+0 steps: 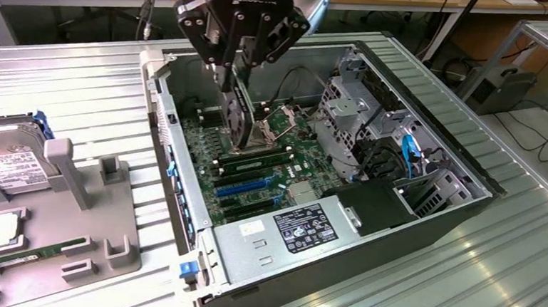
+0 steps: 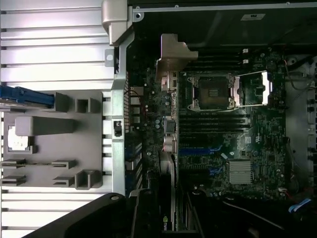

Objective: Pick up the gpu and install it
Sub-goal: 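Pick up the gpu and move the gpu toward the slot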

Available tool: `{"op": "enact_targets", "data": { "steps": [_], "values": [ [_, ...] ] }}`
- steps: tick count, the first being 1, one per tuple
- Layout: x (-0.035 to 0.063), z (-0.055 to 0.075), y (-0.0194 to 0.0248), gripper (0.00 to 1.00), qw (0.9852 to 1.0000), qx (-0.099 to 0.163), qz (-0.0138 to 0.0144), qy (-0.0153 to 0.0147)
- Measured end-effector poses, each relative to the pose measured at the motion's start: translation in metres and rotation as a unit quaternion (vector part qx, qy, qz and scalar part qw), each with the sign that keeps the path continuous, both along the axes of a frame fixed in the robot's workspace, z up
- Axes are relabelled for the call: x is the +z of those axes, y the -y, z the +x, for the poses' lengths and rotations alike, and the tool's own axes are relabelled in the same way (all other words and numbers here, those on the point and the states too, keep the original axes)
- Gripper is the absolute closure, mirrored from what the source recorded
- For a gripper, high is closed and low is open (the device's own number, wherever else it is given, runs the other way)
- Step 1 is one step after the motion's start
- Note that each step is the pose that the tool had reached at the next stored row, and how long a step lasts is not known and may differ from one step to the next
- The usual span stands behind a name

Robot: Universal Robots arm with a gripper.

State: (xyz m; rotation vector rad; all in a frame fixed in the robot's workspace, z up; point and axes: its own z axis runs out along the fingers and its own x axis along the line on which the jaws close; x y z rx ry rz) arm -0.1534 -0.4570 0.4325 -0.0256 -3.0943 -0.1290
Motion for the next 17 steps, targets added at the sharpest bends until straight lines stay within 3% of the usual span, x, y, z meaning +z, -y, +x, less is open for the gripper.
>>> {"op": "enact_targets", "data": {
  "steps": [8, 13, 17],
  "values": [
    [-0.0120, 0.039, 0.0000, 0.74, 1.0000, 0.000, 0.0000, -0.0039],
    [-0.0205, 0.061, 0.0002, 0.74, 1.0000, 0.000, 0.0001, -0.0040],
    [-0.0278, 0.078, 0.0027, 0.74, 1.0000, 0.000, 0.0000, -0.0041]
  ]
}}
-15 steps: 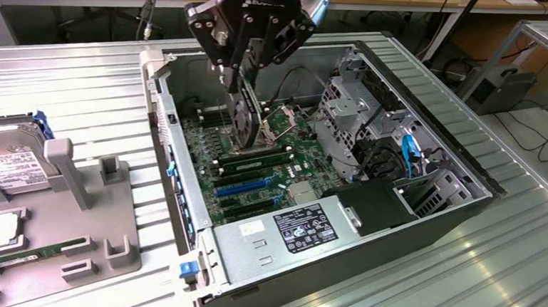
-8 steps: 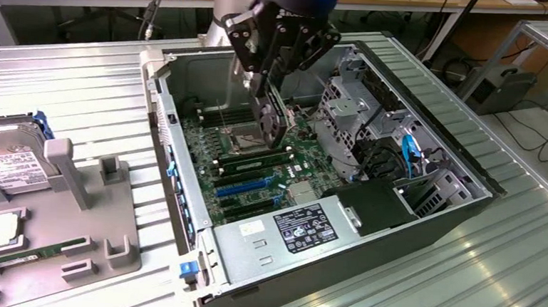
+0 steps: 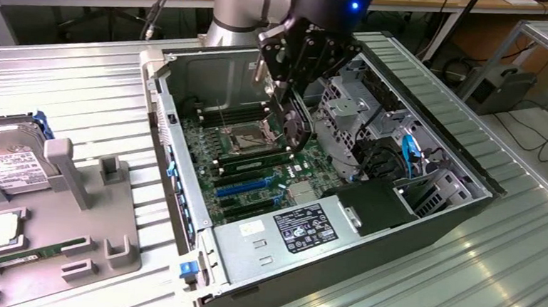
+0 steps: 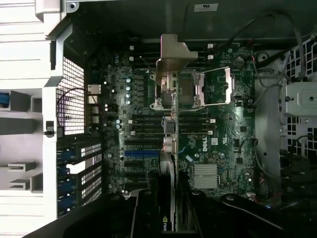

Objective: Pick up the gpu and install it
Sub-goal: 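Pick up the gpu and move the gpu toward the slot, then insert the gpu into the slot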

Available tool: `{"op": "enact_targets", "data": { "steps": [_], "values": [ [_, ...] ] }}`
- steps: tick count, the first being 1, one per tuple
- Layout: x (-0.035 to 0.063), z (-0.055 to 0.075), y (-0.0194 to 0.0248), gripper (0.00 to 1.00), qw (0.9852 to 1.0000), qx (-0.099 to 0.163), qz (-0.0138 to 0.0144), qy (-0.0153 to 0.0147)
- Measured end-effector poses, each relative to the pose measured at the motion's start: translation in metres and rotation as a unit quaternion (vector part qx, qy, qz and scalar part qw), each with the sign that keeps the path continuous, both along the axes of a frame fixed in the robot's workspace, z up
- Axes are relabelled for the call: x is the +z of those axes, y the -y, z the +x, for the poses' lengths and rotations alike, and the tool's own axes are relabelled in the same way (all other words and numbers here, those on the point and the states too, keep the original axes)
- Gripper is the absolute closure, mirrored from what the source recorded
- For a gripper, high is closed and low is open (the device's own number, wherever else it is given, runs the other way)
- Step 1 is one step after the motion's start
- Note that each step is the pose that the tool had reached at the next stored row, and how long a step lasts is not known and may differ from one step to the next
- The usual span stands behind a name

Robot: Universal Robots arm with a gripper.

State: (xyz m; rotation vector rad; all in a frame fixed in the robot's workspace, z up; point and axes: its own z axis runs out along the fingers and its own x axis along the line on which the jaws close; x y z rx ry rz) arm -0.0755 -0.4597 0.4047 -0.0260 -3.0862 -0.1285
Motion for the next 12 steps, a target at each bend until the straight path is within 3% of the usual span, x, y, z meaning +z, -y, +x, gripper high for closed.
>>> {"op": "enact_targets", "data": {
  "steps": [3, 12],
  "values": [
    [-0.0053, 0.0064, 0.0047, 0.74, 1.0000, 0.000, 0.0000, -0.0001],
    [-0.0054, 0.0067, 0.0048, 0.74, 1.0000, 0.000, 0.0000, -0.0002]
  ]
}}
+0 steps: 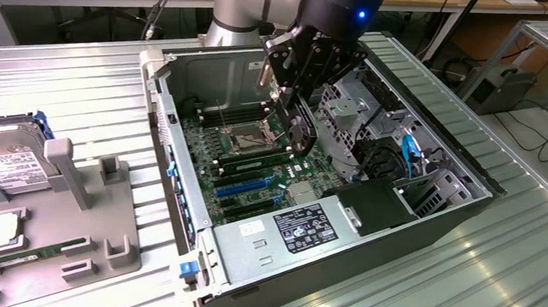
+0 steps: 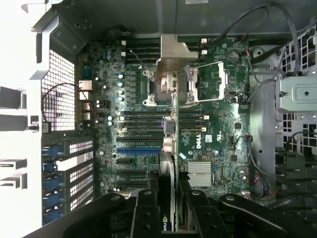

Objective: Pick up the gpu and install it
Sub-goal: 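Insert the gpu into the slot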

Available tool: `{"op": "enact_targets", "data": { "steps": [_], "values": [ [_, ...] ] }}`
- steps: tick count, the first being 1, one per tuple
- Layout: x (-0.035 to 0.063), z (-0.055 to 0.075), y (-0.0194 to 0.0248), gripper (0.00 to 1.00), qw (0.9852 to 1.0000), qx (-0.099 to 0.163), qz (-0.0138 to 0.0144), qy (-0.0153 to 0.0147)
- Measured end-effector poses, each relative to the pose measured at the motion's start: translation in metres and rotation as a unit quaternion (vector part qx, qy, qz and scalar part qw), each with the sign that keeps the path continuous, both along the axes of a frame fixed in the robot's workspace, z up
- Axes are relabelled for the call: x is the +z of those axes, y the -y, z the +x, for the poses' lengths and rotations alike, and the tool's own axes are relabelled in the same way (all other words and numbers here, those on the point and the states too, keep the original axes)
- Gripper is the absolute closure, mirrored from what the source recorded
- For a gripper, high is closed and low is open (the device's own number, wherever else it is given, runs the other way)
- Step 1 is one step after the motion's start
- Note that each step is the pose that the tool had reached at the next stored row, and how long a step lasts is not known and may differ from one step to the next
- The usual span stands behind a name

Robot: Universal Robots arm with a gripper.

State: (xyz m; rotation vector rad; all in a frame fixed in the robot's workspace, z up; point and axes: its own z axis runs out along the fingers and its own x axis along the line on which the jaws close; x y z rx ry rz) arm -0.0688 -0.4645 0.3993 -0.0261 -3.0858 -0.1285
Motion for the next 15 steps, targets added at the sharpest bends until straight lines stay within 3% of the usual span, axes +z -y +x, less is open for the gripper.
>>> {"op": "enact_targets", "data": {
  "steps": [6, 8, 11, 13, 15],
  "values": [
    [0.0000, 0.0000, 0.0000, 0.74, 1.0000, 0.000, 0.0000, 0.0000],
    [-0.0002, 0.0000, 0.0000, 0.74, 0.9998, 0.018, 0.0003, 0.0001],
    [-0.0004, 0.0000, 0.0000, 0.74, 0.9970, 0.078, 0.0002, 0.0000],
    [-0.0005, 0.0000, 0.0000, 0.74, 0.9954, 0.096, 0.0002, 0.0000],
    [-0.0007, 0.0000, 0.0000, 0.74, 0.9918, 0.128, 0.0003, 0.0001]
  ]
}}
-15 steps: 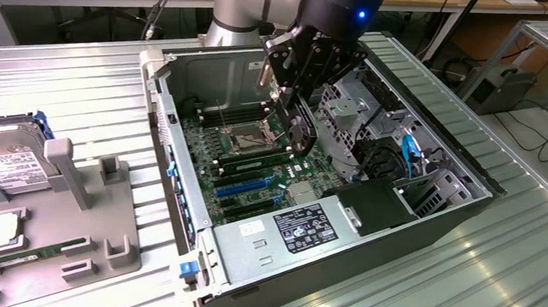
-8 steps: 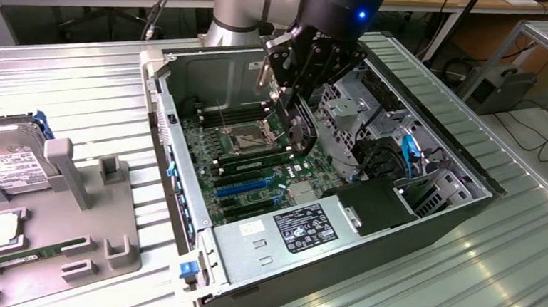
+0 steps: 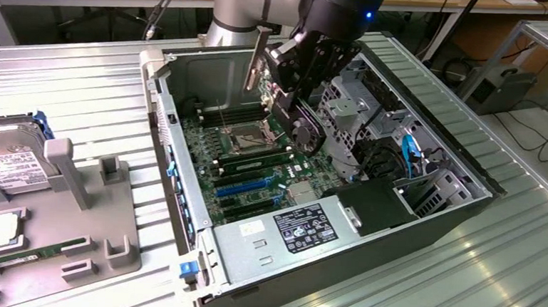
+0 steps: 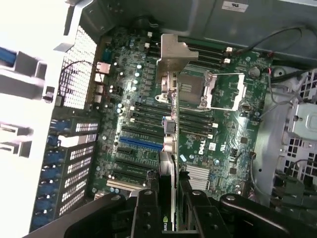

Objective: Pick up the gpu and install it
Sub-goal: 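Insert the gpu into the slot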

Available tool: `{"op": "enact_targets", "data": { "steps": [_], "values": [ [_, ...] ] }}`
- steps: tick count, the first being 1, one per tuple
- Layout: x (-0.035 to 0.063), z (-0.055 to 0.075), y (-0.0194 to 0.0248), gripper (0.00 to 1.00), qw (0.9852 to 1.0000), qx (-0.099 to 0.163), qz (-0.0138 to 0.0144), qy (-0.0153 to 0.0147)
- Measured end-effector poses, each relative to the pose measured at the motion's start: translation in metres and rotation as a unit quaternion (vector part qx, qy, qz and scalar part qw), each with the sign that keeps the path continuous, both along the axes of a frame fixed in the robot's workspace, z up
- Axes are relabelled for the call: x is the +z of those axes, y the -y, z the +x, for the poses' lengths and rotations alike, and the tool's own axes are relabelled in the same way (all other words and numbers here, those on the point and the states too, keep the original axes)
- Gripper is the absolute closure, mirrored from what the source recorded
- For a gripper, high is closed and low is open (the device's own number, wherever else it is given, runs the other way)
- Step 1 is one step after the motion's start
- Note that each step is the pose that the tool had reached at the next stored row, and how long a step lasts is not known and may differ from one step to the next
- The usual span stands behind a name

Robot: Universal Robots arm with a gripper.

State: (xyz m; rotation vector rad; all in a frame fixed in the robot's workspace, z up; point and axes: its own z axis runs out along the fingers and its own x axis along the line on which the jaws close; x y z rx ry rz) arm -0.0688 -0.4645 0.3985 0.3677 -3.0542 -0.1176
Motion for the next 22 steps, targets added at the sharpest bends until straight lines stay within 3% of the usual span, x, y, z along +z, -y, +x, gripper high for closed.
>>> {"op": "enact_targets", "data": {
  "steps": [5, 10, 14, 22],
  "values": [
    [-0.0003, 0.0000, 0.0000, 0.74, 0.9989, 0.046, 0.0003, 0.0001],
    [-0.0007, 0.0000, 0.0000, 0.74, 0.9953, 0.097, 0.0007, 0.0011],
    [-0.0010, 0.0000, 0.0000, 0.74, 0.9909, 0.134, 0.0011, 0.0021],
    [-0.0016, 0.0000, 0.0000, 0.74, 0.9806, 0.196, 0.0026, 0.0055]
  ]
}}
